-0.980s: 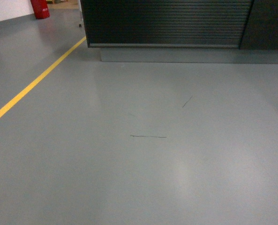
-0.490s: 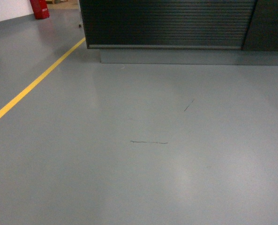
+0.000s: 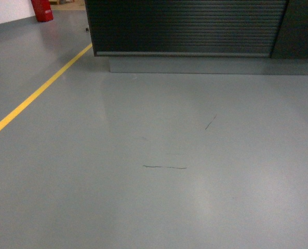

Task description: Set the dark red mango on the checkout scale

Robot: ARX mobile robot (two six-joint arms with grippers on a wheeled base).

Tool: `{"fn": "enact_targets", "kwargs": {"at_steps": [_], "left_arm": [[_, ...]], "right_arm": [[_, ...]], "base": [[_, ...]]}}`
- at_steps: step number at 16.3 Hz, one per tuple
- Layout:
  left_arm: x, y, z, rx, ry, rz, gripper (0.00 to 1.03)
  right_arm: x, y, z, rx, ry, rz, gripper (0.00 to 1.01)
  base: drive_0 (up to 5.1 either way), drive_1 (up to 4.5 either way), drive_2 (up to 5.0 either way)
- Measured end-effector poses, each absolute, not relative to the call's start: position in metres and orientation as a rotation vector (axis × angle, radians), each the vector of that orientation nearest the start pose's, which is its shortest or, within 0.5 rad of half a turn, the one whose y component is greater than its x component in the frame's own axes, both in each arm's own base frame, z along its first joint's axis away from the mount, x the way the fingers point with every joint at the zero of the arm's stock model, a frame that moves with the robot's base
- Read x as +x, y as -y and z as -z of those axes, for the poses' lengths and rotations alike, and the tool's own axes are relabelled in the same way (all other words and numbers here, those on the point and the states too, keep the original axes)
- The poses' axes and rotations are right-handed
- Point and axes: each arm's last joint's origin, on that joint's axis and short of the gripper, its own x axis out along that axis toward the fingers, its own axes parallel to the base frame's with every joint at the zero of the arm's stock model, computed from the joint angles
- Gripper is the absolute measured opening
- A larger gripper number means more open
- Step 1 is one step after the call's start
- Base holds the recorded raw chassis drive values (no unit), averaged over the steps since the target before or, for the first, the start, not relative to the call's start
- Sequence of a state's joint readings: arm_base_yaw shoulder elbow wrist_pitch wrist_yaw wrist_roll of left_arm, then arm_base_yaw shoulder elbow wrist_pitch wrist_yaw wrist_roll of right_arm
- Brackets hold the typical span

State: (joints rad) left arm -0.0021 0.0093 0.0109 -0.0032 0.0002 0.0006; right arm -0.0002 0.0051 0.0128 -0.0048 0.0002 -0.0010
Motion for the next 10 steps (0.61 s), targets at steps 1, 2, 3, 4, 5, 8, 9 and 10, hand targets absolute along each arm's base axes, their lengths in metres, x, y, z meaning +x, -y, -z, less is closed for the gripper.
{"fn": "enact_targets", "kwargs": {"at_steps": [1, 2, 3, 4, 5, 8, 9, 10], "left_arm": [[0.0976, 0.0002, -0.1662, 0.001, -0.002, 0.002, 0.98], [0.0976, 0.0002, -0.1662, 0.001, -0.002, 0.002, 0.98], [0.0976, 0.0002, -0.1662, 0.001, -0.002, 0.002, 0.98], [0.0976, 0.0002, -0.1662, 0.001, -0.002, 0.002, 0.98], [0.0976, 0.0002, -0.1662, 0.001, -0.002, 0.002, 0.98], [0.0976, 0.0002, -0.1662, 0.001, -0.002, 0.002, 0.98], [0.0976, 0.0002, -0.1662, 0.001, -0.002, 0.002, 0.98], [0.0976, 0.0002, -0.1662, 0.001, -0.002, 0.002, 0.98]], "right_arm": [[0.0972, 0.0, -0.1671, -0.001, 0.004, 0.0, 0.98], [0.0972, 0.0, -0.1671, -0.001, 0.004, 0.0, 0.98], [0.0972, 0.0, -0.1671, -0.001, 0.004, 0.0, 0.98], [0.0972, 0.0, -0.1671, -0.001, 0.004, 0.0, 0.98], [0.0972, 0.0, -0.1671, -0.001, 0.004, 0.0, 0.98], [0.0972, 0.0, -0.1671, -0.001, 0.004, 0.0, 0.98], [0.0972, 0.0, -0.1671, -0.001, 0.004, 0.0, 0.98], [0.0972, 0.0, -0.167, -0.001, 0.003, 0.0, 0.98]], "base": [[0.0, 1.9, -1.9], [0.0, 1.9, -1.9], [0.0, 1.9, -1.9], [0.0, 1.9, -1.9], [0.0, 1.9, -1.9], [0.0, 1.9, -1.9], [0.2, 2.09, -1.7], [0.2, 2.09, -1.7]]}}
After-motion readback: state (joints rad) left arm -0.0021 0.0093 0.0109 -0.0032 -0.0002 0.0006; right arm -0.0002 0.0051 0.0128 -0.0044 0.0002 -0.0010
